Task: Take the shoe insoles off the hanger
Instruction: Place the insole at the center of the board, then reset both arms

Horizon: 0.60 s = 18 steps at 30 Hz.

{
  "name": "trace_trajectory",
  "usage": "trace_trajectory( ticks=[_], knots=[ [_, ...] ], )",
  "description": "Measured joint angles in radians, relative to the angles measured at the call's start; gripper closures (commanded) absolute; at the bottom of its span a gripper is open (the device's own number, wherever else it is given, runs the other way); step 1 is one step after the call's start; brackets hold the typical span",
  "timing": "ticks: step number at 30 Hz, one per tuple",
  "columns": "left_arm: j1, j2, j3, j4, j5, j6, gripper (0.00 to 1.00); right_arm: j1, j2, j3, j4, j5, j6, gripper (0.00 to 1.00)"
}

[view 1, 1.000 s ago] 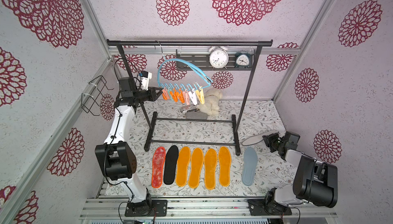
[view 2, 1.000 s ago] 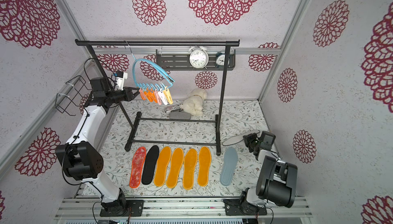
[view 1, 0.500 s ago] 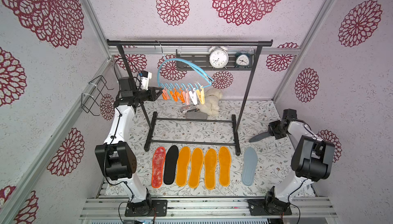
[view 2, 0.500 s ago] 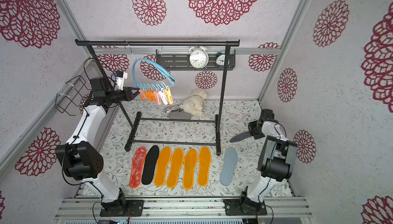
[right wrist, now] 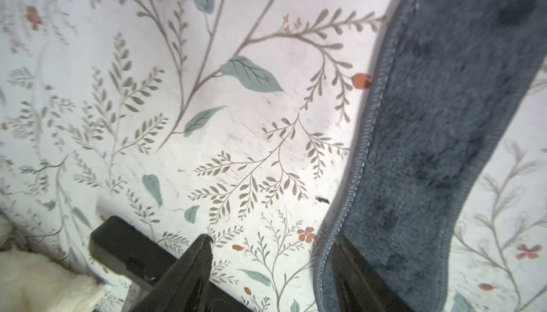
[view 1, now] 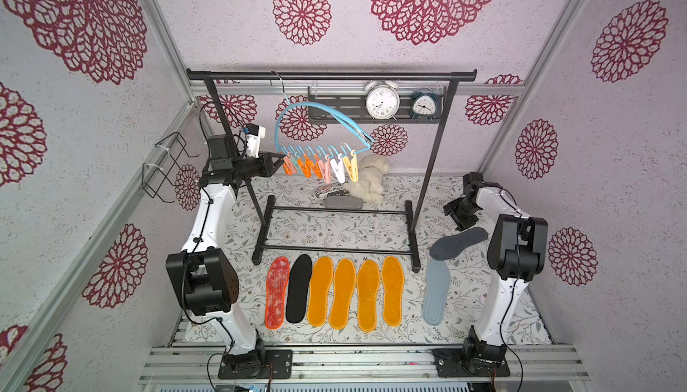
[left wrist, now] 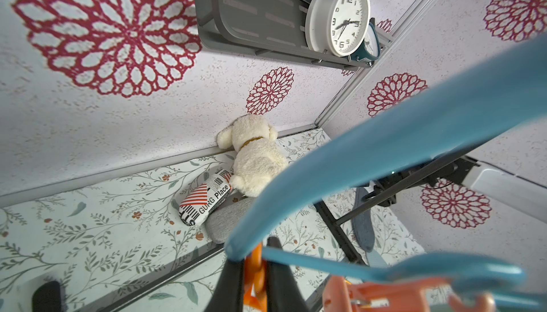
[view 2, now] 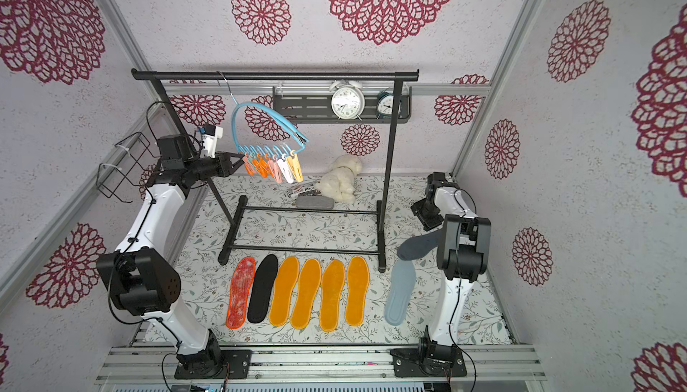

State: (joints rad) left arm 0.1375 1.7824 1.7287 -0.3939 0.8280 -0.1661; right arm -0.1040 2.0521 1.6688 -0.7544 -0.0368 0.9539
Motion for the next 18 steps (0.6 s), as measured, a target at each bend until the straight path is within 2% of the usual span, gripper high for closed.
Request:
trace_trajectory(
  ticks=[2, 4, 8, 11, 18],
  knots=[
    [0.0, 0.0, -0.007, -0.002, -0.013, -0.002, 0.37, -0.004, -0.052, -0.032, 0.035, 0.009, -0.035, 0.28],
    [0.0, 0.0, -0.026, -0.002, -0.03, 0.003, 0.26, -0.006, -0.12, -0.087, 0.076, 0.019, -0.064, 0.28],
    [0.0, -0.006, -0.084, -0.004, -0.062, 0.016, 0.18, -0.005, -0.265, -0.234, 0.159, 0.037, -0.109, 0.26],
    [0.0, -0.04, -0.144, -0.004, -0.085, 0.024, 0.15, -0.003, -0.338, -0.325, 0.213, 0.038, -0.136, 0.25],
    [0.0, -0.288, -0.368, 0.024, -0.144, 0.039, 0.13, 0.011, -0.391, -0.457, 0.328, 0.034, -0.201, 0.25]
  ],
)
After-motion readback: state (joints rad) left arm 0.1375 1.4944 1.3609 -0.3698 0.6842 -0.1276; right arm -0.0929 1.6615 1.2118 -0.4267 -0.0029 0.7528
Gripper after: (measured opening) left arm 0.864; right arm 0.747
